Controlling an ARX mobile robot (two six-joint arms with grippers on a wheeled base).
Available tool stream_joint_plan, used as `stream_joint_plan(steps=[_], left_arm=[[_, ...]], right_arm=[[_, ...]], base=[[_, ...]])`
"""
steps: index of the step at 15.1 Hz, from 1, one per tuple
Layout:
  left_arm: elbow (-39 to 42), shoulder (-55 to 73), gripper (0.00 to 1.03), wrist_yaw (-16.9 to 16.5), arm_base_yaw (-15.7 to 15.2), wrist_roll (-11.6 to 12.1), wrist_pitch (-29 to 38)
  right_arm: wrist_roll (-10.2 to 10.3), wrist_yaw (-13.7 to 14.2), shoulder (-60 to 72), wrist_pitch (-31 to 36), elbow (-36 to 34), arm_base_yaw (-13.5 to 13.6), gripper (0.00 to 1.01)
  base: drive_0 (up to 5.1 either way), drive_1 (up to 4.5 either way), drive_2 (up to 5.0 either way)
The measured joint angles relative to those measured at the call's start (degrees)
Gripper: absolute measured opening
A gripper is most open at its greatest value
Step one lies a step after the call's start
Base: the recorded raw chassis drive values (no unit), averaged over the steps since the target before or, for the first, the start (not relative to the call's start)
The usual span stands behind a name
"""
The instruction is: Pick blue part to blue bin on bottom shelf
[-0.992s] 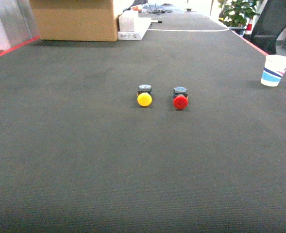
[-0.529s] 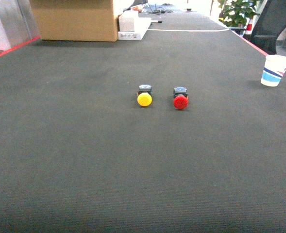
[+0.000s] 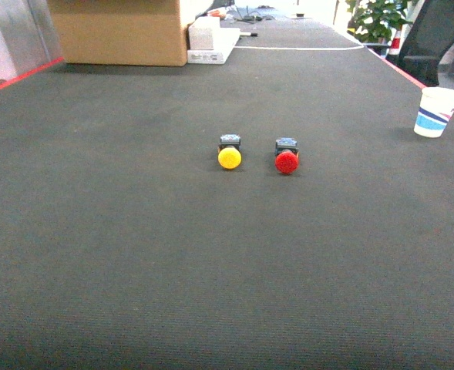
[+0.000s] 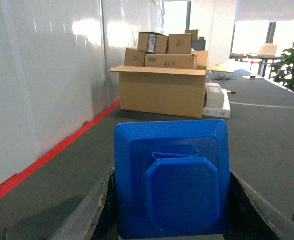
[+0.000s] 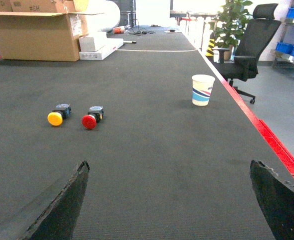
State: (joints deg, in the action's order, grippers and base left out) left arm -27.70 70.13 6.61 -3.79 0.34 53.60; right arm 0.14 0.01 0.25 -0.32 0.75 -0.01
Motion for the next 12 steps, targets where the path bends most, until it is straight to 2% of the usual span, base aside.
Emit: stream_joint_plan(steps=[9,12], left_arm=[[0.0,-0.1,0.45,0.0,0.0,0.0,-0.1],[0.1,-0.6,0.45,0.1,0.0,0.0,0.1]], right_arm=[[0.0,0.0,0.0,0.1,0.0,0.0,0.98],[0.0,0.0,0.0,0.3,0.0,0.0,0.98]], base=[[0.0,-4.13,4.1],[0.0,0.00,0.0]])
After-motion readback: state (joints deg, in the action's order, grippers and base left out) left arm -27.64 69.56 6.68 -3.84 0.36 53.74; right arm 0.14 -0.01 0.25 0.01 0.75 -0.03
